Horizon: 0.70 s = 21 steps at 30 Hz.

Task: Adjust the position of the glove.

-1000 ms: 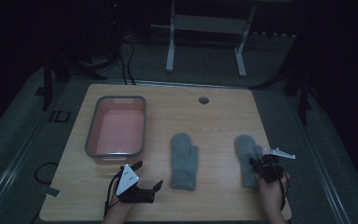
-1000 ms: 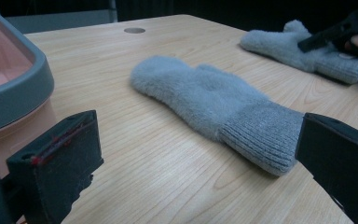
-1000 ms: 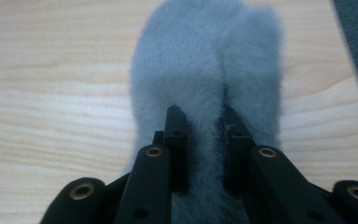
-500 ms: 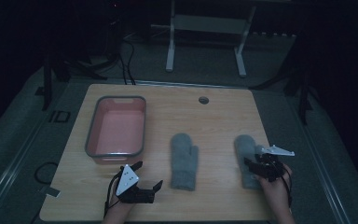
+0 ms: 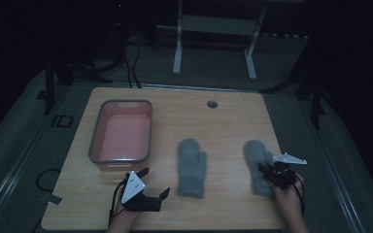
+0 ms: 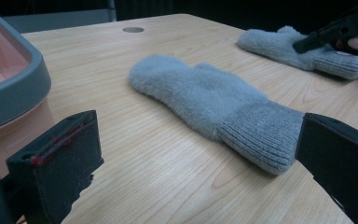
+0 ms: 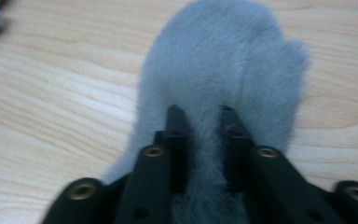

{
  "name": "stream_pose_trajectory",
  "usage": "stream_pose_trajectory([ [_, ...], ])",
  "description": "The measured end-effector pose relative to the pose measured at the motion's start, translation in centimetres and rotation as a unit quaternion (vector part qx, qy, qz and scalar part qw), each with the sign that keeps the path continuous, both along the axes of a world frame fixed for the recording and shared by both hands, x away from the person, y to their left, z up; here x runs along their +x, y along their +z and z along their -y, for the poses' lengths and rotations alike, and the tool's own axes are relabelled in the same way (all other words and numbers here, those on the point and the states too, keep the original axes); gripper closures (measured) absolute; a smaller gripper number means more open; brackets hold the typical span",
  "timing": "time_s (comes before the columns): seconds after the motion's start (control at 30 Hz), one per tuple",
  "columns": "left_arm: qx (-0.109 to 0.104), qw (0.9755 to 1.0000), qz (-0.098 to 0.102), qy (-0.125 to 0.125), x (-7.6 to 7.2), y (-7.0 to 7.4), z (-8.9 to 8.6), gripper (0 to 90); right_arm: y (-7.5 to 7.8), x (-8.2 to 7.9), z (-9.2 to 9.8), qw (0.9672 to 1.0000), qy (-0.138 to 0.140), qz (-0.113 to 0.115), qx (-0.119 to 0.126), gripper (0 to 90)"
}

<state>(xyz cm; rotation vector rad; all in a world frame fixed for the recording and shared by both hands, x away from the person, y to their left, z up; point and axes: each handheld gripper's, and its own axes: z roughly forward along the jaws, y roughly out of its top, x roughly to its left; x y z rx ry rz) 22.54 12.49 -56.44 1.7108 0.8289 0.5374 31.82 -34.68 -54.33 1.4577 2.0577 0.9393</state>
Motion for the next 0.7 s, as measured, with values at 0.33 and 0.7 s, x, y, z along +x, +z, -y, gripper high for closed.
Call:
stream_pose_trajectory([
  [0.33, -0.001, 1.0000, 0.000, 0.001, 0.0, 0.0, -0.1, 0.7, 3.0, -0.6, -3.5, 0.9985, -0.048, 0.025, 0.013, 81.6],
  [0.7, 0.000, 1.0000, 0.001, 0.000, 0.0, 0.1, -0.1, 0.7, 6.2, -0.6, -7.5, 0.9968, -0.048, 0.045, 0.044, 82.1],
])
